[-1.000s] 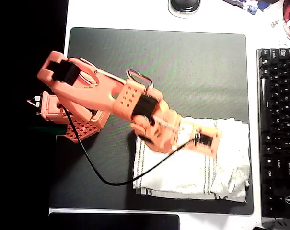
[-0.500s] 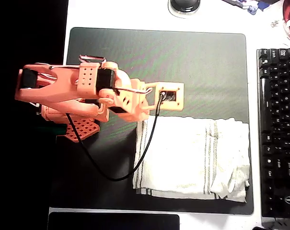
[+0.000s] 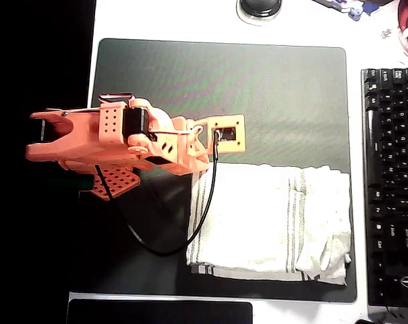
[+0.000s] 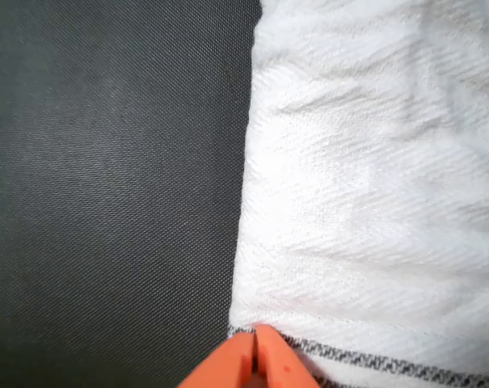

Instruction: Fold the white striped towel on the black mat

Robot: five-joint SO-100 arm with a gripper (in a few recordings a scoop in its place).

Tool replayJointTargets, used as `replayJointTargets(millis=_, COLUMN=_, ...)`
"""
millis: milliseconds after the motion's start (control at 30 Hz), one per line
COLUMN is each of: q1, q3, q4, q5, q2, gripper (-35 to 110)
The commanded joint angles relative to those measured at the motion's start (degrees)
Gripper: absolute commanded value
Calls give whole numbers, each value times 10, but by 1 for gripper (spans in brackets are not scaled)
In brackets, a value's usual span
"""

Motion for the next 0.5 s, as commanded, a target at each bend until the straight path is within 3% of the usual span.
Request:
replayJointTargets(millis=0, q1=-6, q3=18, q4=11, q5=2, q2=21, gripper=0)
replayJointTargets(millis=467, q1=-5, q3=25, q4=77, q5=18, q2=28, gripper=0)
